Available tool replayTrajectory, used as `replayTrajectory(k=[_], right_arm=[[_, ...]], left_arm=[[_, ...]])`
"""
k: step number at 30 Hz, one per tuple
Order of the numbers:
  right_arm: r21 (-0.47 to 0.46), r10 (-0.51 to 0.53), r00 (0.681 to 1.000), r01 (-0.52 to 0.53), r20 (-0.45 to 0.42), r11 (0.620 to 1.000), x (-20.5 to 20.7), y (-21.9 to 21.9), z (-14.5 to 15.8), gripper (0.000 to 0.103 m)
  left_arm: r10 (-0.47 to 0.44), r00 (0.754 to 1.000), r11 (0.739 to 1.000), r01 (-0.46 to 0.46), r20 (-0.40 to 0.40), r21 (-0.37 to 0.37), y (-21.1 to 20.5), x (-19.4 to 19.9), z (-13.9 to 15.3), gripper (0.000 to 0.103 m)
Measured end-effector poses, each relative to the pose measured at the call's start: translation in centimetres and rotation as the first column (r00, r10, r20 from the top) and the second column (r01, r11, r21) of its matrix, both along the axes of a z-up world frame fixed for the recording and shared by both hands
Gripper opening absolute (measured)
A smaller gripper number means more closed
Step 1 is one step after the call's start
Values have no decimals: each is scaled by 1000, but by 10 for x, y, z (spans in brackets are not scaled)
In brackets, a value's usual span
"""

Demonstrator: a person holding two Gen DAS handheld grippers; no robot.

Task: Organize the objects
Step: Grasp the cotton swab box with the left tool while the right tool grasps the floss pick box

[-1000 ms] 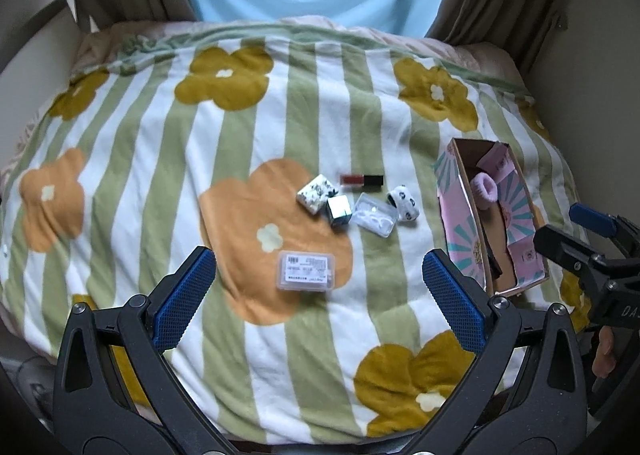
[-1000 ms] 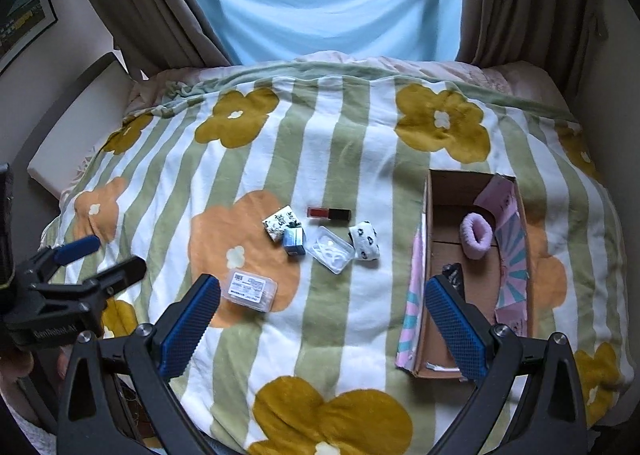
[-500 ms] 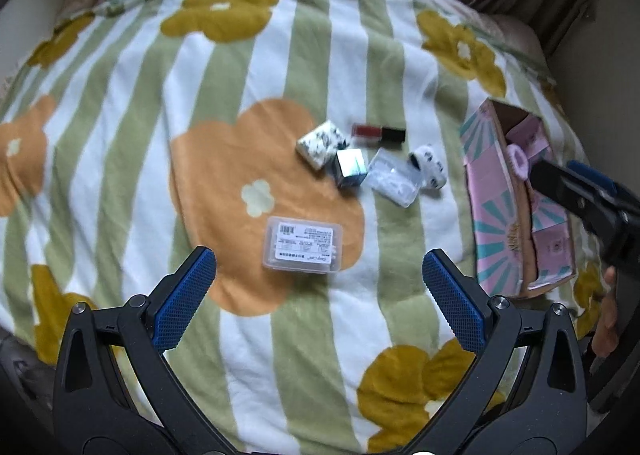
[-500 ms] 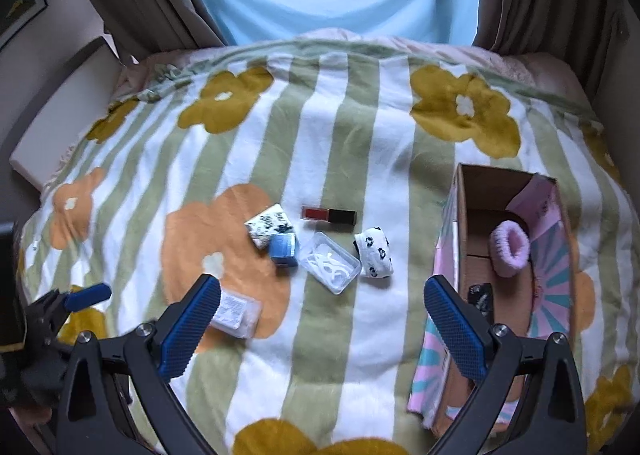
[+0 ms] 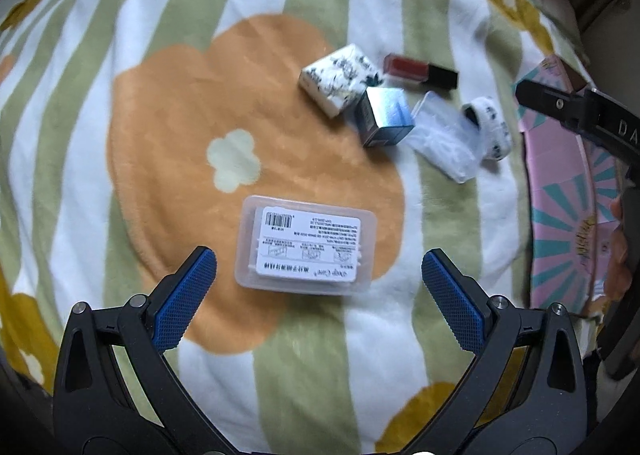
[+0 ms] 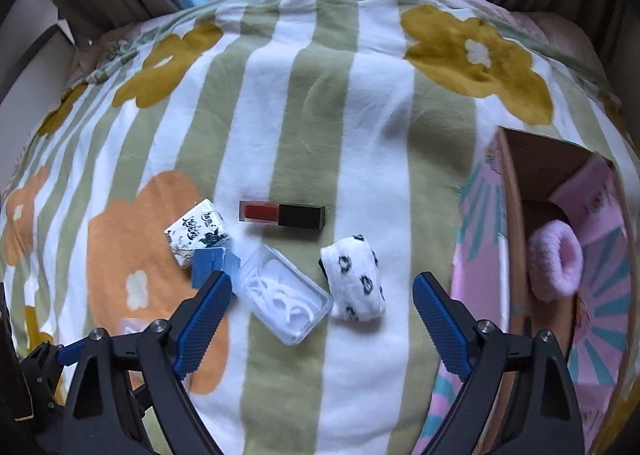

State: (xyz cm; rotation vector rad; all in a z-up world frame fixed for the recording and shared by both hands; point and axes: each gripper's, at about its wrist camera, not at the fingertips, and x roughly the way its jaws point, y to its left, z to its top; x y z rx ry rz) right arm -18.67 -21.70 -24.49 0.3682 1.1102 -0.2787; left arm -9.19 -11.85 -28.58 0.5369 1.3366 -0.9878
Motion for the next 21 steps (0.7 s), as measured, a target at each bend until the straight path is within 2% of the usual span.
replayTrajectory(k=[5,10,14,19,21], right_arm=[[11,97,995,-97,-14,995,15,11,-19,85],[-11,243,970,-243,-11,970,26,29,-32,79],[-51,366,929,-368,-50,928,36,42,-48,75],[-58,467,881,-472,-80,880,42,49,-64,73],[-68,494,864,-501,-101,863,44,51,-70,70]], left_arm=[[-1,1000,999,2,-23,50,-10,4,-24,97],[-4,1000,998,6,-26,66,-17,5,-34,97],[-8,999,997,10,-34,82,-23,5,-43,97],[14,999,995,-9,-50,97,-27,6,-53,97],[16,999,995,-11,-44,99,-29,6,-55,93]])
